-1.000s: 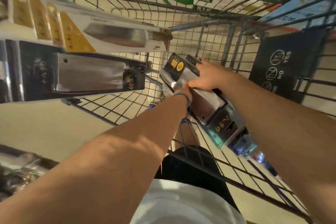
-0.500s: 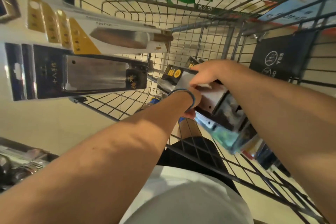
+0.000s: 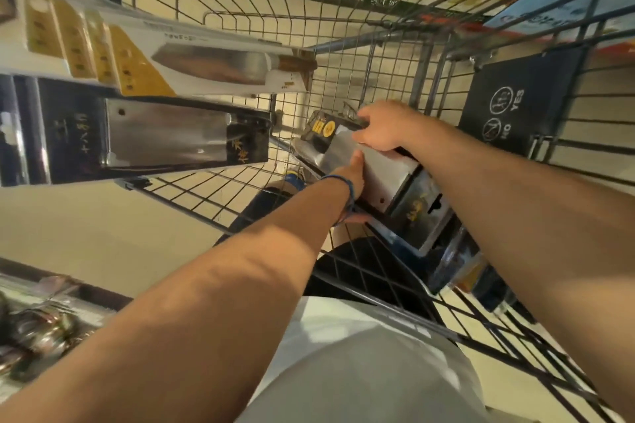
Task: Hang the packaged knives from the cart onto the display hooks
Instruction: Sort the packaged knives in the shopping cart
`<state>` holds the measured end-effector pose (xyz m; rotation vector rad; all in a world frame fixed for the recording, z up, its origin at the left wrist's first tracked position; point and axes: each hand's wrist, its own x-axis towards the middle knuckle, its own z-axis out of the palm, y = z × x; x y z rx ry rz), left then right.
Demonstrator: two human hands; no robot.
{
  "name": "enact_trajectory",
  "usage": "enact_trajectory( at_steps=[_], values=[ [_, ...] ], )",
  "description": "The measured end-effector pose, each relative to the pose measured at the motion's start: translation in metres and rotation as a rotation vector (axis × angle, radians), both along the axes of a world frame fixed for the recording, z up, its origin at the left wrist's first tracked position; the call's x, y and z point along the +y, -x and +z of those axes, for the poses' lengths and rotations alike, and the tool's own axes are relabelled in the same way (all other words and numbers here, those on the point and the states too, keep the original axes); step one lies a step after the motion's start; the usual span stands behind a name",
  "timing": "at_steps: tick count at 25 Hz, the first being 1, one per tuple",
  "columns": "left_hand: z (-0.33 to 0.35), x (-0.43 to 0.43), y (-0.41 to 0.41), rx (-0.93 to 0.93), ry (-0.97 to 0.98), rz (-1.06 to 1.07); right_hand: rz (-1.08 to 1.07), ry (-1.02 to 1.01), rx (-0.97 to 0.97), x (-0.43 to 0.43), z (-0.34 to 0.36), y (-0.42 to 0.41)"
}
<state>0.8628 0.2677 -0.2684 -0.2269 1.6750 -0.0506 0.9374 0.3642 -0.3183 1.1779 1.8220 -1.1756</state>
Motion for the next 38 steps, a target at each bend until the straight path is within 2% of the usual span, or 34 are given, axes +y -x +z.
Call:
enact_trajectory(
  at_steps=[3, 4, 6, 7, 9, 12, 13, 15, 17, 20, 22, 24, 28, 32, 35, 38],
  values=[
    [0.012, -0.011, -0.009, -0.051, -0.053, 0.101, 0.204, 0.016, -0.009, 0.008, 0.007, 0.005],
    [0.013, -0.015, -0.013, -0.055, -0.074, 0.034, 0.258, 0.029, -0.032, 0.007, 0.005, 0.006],
    [0.008, -0.021, -0.014, -0.026, -0.122, -0.373, 0.344, 0.057, -0.166, -0.003, -0.002, 0.006],
    [0.004, -0.021, -0.012, -0.069, -0.137, -0.62, 0.358, 0.074, -0.224, -0.009, -0.005, 0.003],
    [0.003, -0.013, -0.006, -0.092, -0.157, -0.898, 0.288, 0.093, -0.209, -0.009, -0.006, -0.002],
    [-0.003, -0.012, 0.008, 0.124, -0.296, -0.896, 0.025, 0.127, -0.076, 0.011, 0.004, 0.006],
    [-0.003, -0.014, 0.011, 0.143, -0.314, -0.88, -0.013, 0.122, -0.067, 0.015, 0.007, 0.011],
    [-0.002, -0.02, 0.012, 0.053, -0.313, -0.942, 0.04, 0.125, -0.146, 0.02, 0.017, 0.016],
    [-0.002, -0.019, 0.015, 0.03, -0.338, -1.005, 0.193, 0.144, -0.245, 0.022, 0.031, 0.013],
    [0.003, -0.012, 0.021, -0.003, -0.336, -1.102, 0.288, 0.018, -0.301, -0.013, 0.046, -0.005],
    [0.012, -0.015, 0.019, -0.028, -0.376, -1.346, 0.168, -0.152, -0.338, -0.051, 0.062, -0.024],
    [0.017, -0.017, 0.015, 0.02, -0.399, -1.463, 0.1, -0.28, -0.308, -0.069, 0.072, -0.034],
    [0.021, -0.005, 0.009, 0.167, -0.512, -1.226, -0.032, -0.293, -0.236, -0.038, 0.087, -0.02],
    [0.03, -0.003, 0.019, 0.175, -0.537, -1.222, -0.12, -0.349, -0.179, -0.012, 0.104, -0.024],
    [0.047, -0.004, 0.042, 0.226, -0.587, -1.119, -0.183, -0.374, -0.19, -0.012, 0.114, -0.03],
    [0.065, -0.002, 0.076, 0.264, -0.602, -1.042, -0.153, -0.385, -0.121, -0.027, 0.119, -0.016]
  ],
)
